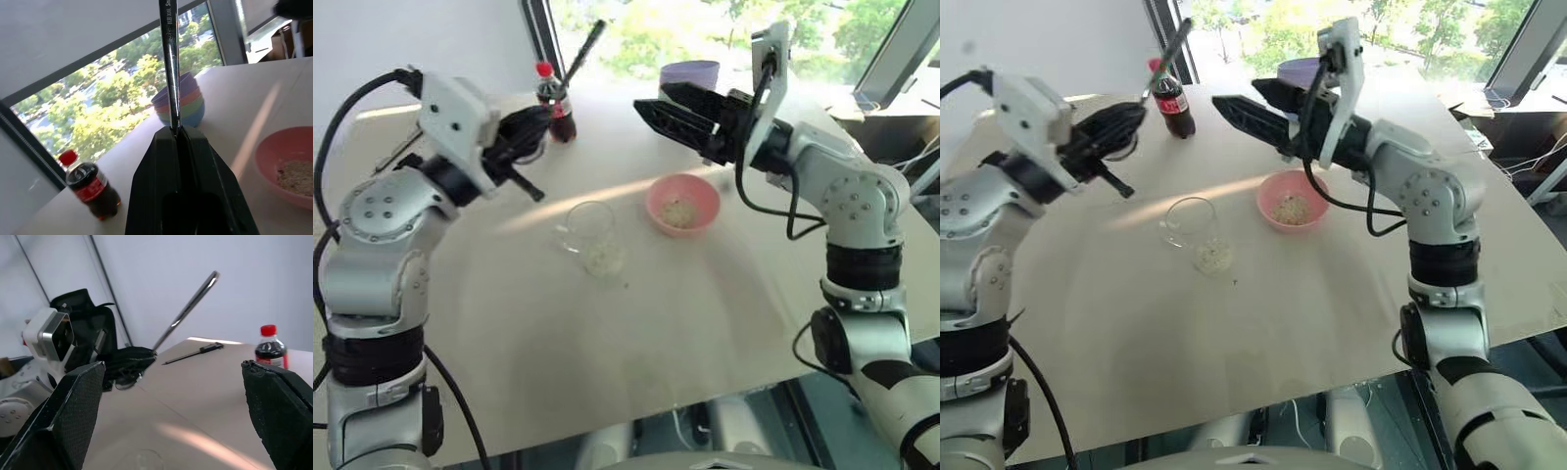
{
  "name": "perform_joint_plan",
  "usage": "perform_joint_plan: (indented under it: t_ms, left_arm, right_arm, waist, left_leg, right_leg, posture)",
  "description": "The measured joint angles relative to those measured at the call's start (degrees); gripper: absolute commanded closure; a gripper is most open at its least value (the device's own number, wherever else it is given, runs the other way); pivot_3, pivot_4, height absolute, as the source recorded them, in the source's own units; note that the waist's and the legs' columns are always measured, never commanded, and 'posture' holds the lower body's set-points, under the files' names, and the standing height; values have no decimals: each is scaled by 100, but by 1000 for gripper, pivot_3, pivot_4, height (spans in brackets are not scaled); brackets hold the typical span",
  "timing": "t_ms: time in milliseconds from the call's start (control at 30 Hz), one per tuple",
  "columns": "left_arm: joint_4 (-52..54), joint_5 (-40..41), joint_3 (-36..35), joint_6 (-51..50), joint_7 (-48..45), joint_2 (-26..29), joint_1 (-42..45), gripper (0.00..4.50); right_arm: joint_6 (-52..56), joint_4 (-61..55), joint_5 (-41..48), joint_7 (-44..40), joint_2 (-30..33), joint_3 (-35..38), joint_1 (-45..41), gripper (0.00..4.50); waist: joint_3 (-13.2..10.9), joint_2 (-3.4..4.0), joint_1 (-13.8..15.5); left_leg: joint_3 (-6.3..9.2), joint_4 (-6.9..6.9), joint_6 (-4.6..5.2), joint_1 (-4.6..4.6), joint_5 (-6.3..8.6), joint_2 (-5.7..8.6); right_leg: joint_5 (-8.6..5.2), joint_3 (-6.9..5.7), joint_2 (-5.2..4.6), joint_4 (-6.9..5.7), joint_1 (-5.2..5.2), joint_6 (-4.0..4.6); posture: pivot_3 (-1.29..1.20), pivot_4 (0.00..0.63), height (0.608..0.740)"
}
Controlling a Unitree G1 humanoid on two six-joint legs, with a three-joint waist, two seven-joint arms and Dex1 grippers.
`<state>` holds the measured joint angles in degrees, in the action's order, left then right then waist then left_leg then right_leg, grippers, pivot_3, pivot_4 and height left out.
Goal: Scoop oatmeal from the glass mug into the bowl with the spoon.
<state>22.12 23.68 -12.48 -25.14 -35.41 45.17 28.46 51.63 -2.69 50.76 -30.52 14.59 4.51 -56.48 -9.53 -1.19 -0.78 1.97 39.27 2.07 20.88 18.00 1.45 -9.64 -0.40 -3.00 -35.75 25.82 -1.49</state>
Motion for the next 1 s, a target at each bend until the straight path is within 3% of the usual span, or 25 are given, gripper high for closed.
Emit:
perform_joint_plan:
  t_ms: [267, 667, 833, 967, 1000]
  left_arm:
    - [345, -5, 395, 52, -86, -227, 17, 4403]
    - [410, -267, 431, 292, -384, -164, -220, 4403]
    - [353, -388, 455, 417, -531, -158, -225, 4500]
    - [317, -440, 493, 474, -591, -160, -224, 4500]
    - [305, -443, 529, 482, -604, -169, -222, 4500]
  right_arm:
    - [314, 438, 149, 237, -382, 98, -404, 0]
    - [476, 667, 161, 107, -429, 105, -613, 0]
    - [569, 711, 201, 102, -429, 138, -681, 2199]
    - [574, 711, 207, 126, -439, 178, -682, 4267]
    - [588, 723, 196, 172, -429, 219, -682, 4445]
  waist:
    - [-9, 14, -6]
    - [-12, 18, -8]
    - [-12, 18, -8]
    - [-12, 19, -7]
    - [-12, 19, -7]
  left_leg:
    - [-1, 0, 1, 0, 0, 0]
    - [-3, 1, 1, 0, 0, 0]
    - [-2, 1, 1, 1, 0, -1]
    - [-2, 1, 1, 0, 0, -1]
    - [-2, 0, 1, 1, 0, -1]
  right_leg:
    - [0, 2, 19, -4, 2, 0]
    - [0, 2, 24, -4, 3, -1]
    - [0, 1, 24, -4, 3, -1]
    - [0, 1, 24, -4, 3, -1]
    - [0, 1, 24, -4, 3, -1]
  posture:
    - [0, 150, 740]
    - [0, 150, 740]
    - [0, 150, 740]
    - [0, 150, 740]
    - [0, 150, 740]
